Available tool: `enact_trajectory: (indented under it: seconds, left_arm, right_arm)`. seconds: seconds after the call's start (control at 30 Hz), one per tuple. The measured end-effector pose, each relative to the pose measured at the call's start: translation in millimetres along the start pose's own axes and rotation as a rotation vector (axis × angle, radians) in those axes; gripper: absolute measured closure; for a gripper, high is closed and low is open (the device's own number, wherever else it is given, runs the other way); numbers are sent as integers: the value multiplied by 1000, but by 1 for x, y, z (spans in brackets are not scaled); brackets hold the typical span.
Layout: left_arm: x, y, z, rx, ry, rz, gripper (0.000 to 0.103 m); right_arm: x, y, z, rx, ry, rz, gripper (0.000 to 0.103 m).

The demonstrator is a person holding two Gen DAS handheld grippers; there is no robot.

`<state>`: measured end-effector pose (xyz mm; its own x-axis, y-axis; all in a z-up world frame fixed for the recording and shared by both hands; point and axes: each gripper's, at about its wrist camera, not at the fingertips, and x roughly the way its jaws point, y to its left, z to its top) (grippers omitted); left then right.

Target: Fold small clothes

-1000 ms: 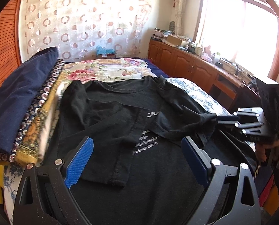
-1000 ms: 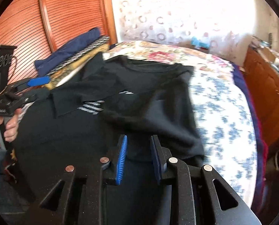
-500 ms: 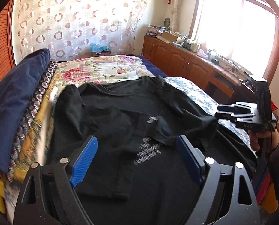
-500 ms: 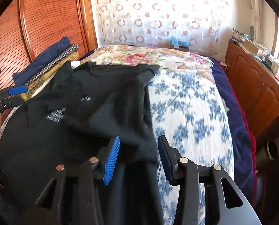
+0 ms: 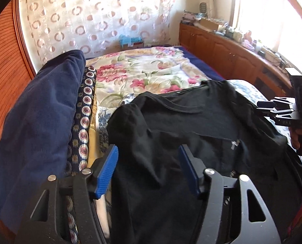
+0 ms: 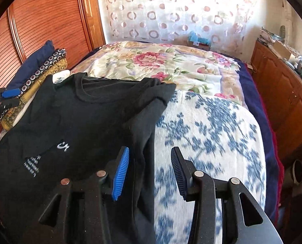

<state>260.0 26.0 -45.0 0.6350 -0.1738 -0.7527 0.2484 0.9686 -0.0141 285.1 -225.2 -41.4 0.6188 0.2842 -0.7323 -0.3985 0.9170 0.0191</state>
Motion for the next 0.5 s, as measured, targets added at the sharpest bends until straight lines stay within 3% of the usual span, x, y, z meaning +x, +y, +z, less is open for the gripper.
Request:
enact_trajectory:
  seconds: [0.23, 0.3, 0.5]
  left_arm:
    - [37, 3, 27, -14, 54, 41, 43]
    - [50, 8, 31, -25, 77, 52, 43]
    - [72, 11, 34, -23, 113, 82, 43]
  right_arm:
    - [30, -9, 28, -5, 10, 59, 58]
    - [36, -9, 35, -7, 11, 60, 48]
    - [64, -10, 47, -28, 59, 45, 48]
